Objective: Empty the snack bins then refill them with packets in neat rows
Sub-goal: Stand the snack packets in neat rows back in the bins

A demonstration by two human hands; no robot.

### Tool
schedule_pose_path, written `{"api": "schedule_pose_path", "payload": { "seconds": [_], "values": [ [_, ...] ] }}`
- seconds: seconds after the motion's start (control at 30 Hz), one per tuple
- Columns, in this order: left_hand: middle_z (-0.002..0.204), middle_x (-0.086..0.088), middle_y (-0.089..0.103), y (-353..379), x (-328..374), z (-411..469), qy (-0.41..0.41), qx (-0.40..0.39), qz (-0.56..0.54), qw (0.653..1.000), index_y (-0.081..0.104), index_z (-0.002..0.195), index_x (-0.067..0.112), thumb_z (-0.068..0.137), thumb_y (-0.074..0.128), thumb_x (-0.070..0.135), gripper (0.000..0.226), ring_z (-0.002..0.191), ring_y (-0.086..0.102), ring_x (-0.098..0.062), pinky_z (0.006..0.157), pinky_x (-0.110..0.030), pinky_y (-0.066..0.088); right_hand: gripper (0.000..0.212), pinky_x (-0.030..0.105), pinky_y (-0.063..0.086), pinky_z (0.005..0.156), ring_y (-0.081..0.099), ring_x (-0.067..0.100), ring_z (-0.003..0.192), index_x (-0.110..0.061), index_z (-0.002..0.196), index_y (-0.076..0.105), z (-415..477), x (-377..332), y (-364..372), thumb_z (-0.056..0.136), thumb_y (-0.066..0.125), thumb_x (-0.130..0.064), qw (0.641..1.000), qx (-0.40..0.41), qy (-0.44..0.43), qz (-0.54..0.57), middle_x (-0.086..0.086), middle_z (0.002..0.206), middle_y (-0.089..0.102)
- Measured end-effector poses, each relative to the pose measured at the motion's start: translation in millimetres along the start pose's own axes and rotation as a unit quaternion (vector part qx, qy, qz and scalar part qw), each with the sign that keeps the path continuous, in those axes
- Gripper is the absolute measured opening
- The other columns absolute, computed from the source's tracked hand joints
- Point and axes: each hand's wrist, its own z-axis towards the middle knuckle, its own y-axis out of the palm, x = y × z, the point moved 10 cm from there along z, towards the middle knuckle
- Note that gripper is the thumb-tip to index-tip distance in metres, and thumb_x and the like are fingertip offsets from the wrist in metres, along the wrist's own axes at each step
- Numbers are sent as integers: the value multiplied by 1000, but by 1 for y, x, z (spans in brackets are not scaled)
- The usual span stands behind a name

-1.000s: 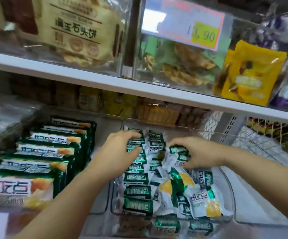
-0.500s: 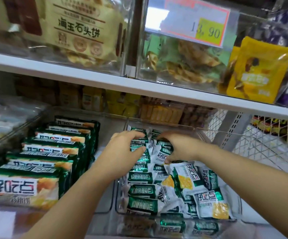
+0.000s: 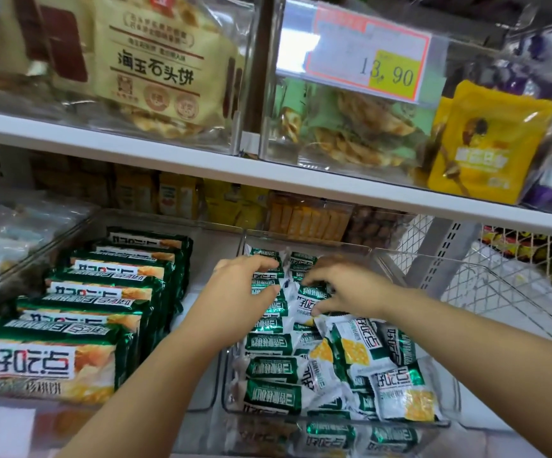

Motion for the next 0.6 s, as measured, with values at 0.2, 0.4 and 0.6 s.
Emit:
{"api": "schedule_pose_path", "payload": {
  "seconds": [0.2, 0.4, 0.6],
  "values": [
    [132, 14, 52, 0, 0, 0, 0, 1, -1, 1000, 50, 133, 33, 94, 57, 31, 39, 134, 29, -6, 101, -21, 27, 44, 43, 38, 105, 35, 24, 135, -32, 140, 45, -7, -3, 4, 96, 53, -28, 999, 13, -3, -38, 1, 145, 46],
    [131, 15, 52, 0, 0, 0, -2, 5, 7, 1000, 49, 133, 34, 94, 56, 31, 40, 133, 28, -4, 99, -19, 26, 38, 40, 50, 86, 55, 28, 114, -32, 138, 45, -6, -23, 5, 99, 46, -31, 986, 14, -54, -157, 3, 132, 55],
    [132, 13, 52, -1, 2, -1, -1, -4, 13, 1000, 49, 134, 32, 94, 56, 30, 40, 133, 29, -7, 105, -25, 29, 43, 33, 46, 97, 56, 16, 117, -36, 138, 46, -20, -8, -26, 96, 52, -40, 999, 32, 1, 38, -7, 134, 57]
  ]
}}
